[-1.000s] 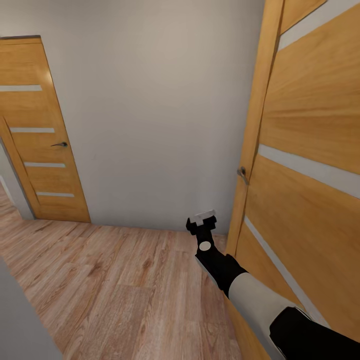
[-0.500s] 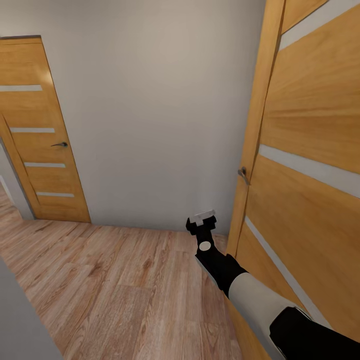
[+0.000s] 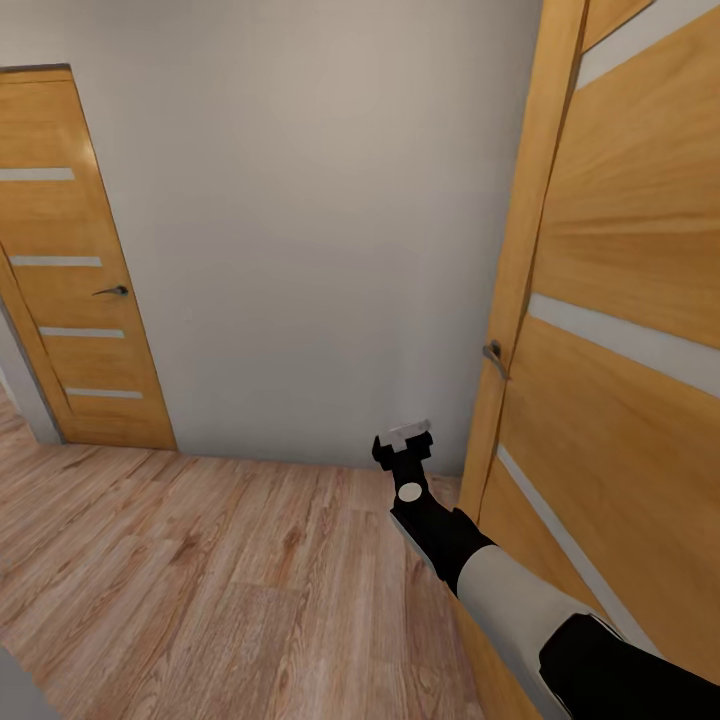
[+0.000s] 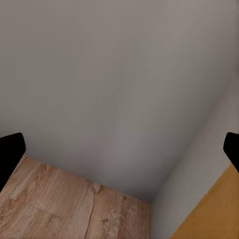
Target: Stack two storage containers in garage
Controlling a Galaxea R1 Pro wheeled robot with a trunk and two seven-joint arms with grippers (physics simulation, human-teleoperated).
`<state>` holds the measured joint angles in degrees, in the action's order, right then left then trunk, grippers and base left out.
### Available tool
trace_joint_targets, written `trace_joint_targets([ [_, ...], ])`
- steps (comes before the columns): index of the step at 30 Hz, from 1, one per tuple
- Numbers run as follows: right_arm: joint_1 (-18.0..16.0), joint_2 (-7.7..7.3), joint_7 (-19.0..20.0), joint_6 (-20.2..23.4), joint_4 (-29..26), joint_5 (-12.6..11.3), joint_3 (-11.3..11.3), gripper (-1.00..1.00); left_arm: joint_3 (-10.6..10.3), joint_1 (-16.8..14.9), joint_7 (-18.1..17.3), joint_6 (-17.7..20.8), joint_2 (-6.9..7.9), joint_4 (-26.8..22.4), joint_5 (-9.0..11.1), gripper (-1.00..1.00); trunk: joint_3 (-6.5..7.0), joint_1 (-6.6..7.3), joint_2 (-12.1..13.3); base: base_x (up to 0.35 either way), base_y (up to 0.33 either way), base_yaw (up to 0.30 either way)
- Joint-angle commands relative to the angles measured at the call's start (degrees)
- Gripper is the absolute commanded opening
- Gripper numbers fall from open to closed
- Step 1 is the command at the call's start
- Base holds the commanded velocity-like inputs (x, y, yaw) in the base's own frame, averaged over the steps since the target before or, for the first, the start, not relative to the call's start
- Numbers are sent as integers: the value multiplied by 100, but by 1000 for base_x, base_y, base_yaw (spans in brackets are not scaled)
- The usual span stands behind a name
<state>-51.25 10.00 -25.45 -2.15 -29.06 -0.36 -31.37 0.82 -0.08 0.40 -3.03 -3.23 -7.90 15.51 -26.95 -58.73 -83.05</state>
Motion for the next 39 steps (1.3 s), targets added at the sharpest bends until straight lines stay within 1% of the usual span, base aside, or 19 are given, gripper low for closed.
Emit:
trace_joint_targets([
  [1, -7, 0, -38, -14, 12, -6, -27, 100, 6, -1, 4, -14, -2, -1, 26, 100, -6, 0, -3, 4, 0, 0],
  [28, -7, 0, 71, -14, 8, 8, -36, 100, 6, -1, 10, -14, -2, -4, 22, 100, -6, 0, -3, 0, 0, 0],
  [36, -7, 0, 63, -12, 7, 10, -36, 100, 6, -1, 9, -14, -3, -6, 22, 100, -6, 0, -3, 0, -87, 0],
  [39, -7, 0, 65, -7, 6, 60, -36, 100, 6, -1, 12, -14, -2, -8, 22, 100, -6, 0, -3, 0, -15, 0],
])
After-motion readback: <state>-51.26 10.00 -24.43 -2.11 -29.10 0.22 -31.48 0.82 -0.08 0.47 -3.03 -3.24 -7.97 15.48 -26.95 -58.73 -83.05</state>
